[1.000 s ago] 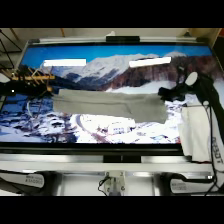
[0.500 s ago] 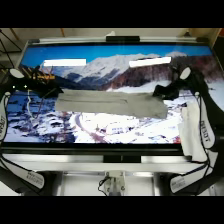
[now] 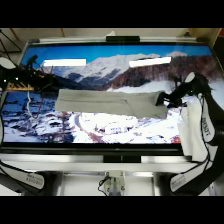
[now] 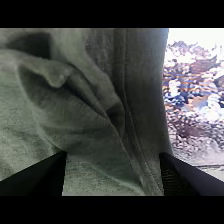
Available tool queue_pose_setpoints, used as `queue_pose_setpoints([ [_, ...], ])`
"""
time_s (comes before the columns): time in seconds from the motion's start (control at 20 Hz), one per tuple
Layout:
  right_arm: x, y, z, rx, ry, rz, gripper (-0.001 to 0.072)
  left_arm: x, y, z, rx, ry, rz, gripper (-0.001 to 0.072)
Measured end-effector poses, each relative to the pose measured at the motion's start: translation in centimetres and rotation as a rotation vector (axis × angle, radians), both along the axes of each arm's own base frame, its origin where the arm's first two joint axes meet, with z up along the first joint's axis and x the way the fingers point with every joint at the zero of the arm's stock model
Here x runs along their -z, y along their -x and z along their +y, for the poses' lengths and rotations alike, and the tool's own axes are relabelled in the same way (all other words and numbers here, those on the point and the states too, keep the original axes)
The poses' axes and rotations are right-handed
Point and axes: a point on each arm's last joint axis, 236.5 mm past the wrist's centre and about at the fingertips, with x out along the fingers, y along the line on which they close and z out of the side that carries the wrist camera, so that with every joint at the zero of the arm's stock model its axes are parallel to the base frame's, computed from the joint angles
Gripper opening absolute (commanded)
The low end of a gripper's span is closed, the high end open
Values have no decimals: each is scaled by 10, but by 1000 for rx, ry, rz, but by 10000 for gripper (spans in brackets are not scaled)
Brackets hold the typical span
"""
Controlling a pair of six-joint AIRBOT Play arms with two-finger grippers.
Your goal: Fold the shirts.
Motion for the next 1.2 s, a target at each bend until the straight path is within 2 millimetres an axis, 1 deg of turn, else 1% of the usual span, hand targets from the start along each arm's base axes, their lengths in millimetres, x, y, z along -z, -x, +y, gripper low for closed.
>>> queue_pose_setpoints([
  [0.05,4,0,3,9,-17,12,641,-4,2,-7,18,0,-5,531],
  [0.1,7,2,8,18,-43,29,498,-7,4,-15,35,-1,-9,531],
  [0.15,10,3,12,31,-65,45,288,-9,5,-23,52,-2,-14,531],
  [0.2,14,3,20,42,-100,58,101,-12,6,-32,72,-3,-20,530],
  [0.25,15,4,27,54,-130,71,73,-12,7,-42,91,-4,-25,520],
  [0.3,14,3,31,59,-148,72,72,-13,8,-52,109,-4,-34,450],
  [0.4,9,1,36,54,-176,64,72,-15,7,-74,145,-5,-56,202],
  [0.45,1,-1,39,45,-189,47,72,-15,7,-88,166,-6,-70,139],
  [0.5,-12,-4,42,36,-205,23,72,-13,8,-102,188,-6,-78,127],
  [0.6,-42,-10,45,12,-215,-35,71,-3,13,-137,246,-1,-76,34],
  [0.65,-62,-12,47,-2,-219,-72,72,5,18,-156,278,6,-66,34],
  [0.7,-82,-13,48,-16,-220,-107,72,15,27,-179,315,21,-43,34],
  [0.85,-141,-3,51,-66,-213,-192,72,42,54,-243,401,51,10,33],
  [1.05,-208,28,57,-118,-202,-273,72,61,75,-309,405,77,15,33],
  [1.2,-246,51,60,-125,-187,-327,72,74,92,-360,384,134,25,34],
])
